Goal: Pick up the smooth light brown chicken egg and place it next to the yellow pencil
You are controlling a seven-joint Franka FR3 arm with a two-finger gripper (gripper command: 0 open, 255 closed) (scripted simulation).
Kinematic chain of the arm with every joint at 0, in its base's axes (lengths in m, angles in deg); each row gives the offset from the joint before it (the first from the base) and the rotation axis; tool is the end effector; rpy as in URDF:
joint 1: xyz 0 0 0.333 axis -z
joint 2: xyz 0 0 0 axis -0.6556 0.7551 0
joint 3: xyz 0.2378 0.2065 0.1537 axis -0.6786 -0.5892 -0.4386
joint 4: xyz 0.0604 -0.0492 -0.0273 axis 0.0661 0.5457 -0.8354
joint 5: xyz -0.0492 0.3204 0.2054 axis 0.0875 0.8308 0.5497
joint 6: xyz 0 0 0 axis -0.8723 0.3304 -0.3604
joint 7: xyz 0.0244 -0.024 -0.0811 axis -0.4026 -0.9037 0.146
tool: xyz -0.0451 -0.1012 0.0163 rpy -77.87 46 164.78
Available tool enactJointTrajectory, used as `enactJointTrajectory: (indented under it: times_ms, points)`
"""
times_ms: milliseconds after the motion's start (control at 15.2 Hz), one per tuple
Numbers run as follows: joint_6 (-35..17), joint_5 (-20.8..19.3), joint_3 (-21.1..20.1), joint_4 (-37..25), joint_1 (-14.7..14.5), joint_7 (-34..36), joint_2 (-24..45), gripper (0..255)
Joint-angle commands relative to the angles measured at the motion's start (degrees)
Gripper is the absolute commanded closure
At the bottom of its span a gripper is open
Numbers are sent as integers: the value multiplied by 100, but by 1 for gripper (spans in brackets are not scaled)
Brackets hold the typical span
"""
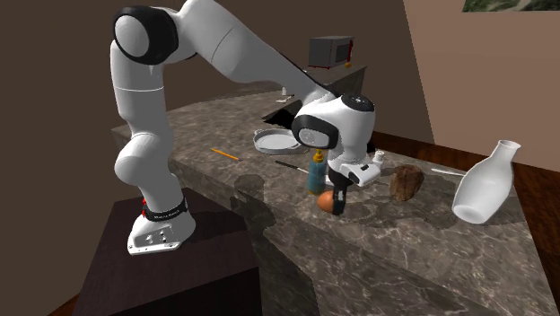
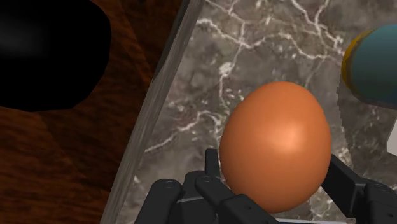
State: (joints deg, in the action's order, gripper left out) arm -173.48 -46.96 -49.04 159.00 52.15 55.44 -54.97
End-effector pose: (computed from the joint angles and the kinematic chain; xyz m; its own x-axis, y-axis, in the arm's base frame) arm 0.4908 -0.2721 0.3781 0.8447 -0.5351 -0.0058 -0.5262 -0.8286 -0.1910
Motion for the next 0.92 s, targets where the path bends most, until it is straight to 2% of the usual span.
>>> enactJointTrajectory:
  times_ms: [0, 858]
  points:
    - [116, -67, 15, -35, -6, 58, -95, 255]
    - [989, -413, 61, -505, -29, 416, -574, 255]
